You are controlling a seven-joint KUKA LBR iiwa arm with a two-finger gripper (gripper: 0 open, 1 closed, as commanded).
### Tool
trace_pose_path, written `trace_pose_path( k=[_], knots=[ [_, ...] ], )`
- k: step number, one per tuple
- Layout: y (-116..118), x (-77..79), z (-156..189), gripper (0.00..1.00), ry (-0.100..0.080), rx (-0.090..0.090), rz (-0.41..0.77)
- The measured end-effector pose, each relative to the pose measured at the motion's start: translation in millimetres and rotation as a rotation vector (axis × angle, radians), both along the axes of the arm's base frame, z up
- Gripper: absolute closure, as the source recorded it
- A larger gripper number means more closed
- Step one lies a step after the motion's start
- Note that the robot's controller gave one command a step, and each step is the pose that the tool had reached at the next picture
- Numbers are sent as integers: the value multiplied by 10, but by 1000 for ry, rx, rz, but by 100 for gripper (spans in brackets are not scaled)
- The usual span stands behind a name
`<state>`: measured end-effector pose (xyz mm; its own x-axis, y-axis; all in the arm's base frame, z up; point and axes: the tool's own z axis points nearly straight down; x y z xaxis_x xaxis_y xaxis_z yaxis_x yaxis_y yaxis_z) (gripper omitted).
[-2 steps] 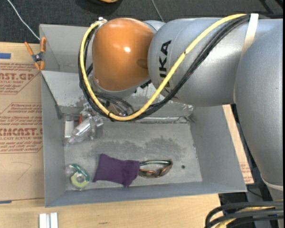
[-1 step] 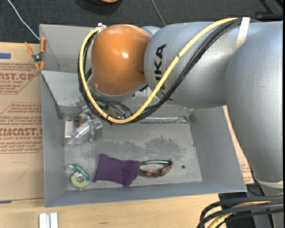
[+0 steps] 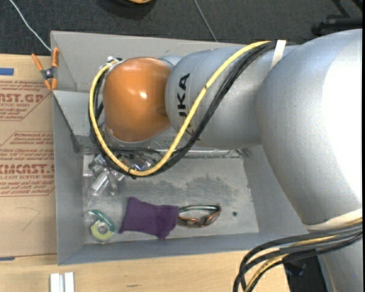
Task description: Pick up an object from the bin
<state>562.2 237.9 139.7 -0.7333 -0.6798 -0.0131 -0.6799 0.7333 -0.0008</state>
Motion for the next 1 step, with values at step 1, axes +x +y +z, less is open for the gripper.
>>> trace_pose_path(
  k=[1],
  knots=[
    [-245,100,-343,100,-5,2,117]
  ],
)
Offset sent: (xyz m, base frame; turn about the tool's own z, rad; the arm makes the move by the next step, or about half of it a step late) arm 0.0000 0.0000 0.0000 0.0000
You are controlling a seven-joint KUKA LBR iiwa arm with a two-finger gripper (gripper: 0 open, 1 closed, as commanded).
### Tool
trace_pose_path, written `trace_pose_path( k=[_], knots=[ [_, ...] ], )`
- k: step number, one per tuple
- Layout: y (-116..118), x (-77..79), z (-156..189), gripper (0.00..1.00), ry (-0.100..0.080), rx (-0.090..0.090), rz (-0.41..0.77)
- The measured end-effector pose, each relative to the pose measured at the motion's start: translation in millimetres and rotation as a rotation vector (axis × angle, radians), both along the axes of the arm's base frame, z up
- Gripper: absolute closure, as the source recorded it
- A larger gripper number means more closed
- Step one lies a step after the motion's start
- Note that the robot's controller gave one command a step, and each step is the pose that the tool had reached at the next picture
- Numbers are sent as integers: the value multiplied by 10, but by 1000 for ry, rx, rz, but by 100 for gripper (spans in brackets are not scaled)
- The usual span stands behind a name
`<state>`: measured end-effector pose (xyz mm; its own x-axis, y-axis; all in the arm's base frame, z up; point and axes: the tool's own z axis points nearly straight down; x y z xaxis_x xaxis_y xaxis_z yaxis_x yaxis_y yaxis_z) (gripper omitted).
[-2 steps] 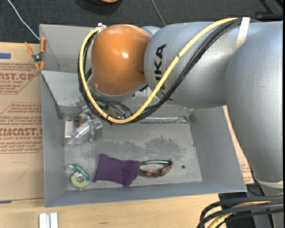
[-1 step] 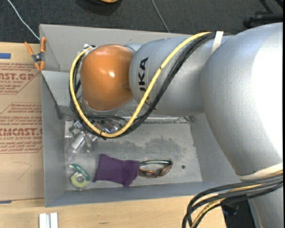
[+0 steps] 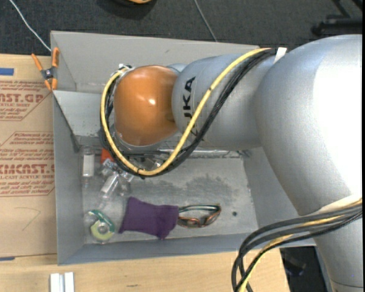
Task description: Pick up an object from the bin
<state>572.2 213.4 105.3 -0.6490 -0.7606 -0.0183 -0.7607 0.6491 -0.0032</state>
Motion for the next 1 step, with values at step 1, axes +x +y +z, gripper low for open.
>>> trace_pose_path(
  k=[1],
  knots=[
    [-1,0,0,100,0,0,0]
  ],
)
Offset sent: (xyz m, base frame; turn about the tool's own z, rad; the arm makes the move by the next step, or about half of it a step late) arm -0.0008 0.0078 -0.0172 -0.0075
